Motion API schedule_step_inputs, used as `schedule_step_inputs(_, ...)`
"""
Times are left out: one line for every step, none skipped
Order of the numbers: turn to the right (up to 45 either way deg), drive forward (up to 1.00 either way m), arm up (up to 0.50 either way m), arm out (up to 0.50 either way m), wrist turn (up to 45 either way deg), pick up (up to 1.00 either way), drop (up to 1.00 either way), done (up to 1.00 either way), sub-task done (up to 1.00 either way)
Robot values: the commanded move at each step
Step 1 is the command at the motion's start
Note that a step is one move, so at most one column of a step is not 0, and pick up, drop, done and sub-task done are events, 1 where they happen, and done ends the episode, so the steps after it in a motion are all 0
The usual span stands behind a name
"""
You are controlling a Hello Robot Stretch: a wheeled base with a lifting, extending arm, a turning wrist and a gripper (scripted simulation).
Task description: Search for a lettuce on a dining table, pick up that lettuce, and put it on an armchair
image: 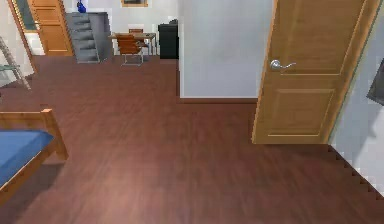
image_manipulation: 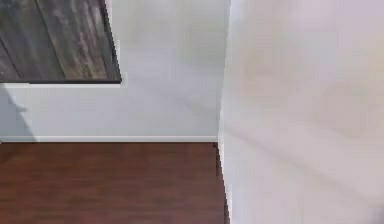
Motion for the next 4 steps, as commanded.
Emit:
schedule_step_inputs(0.0,0.10,0.00,0.00,0.0,0.00,0.00,0.00,0.00)
schedule_step_inputs(-24.0,0.00,0.00,0.00,0.0,0.00,0.00,0.00,0.00)
schedule_step_inputs(0.0,1.00,0.00,0.00,0.0,0.00,0.00,0.00,0.00)
schedule_step_inputs(0.0,1.00,0.00,0.00,0.0,0.00,0.00,0.00,0.00)
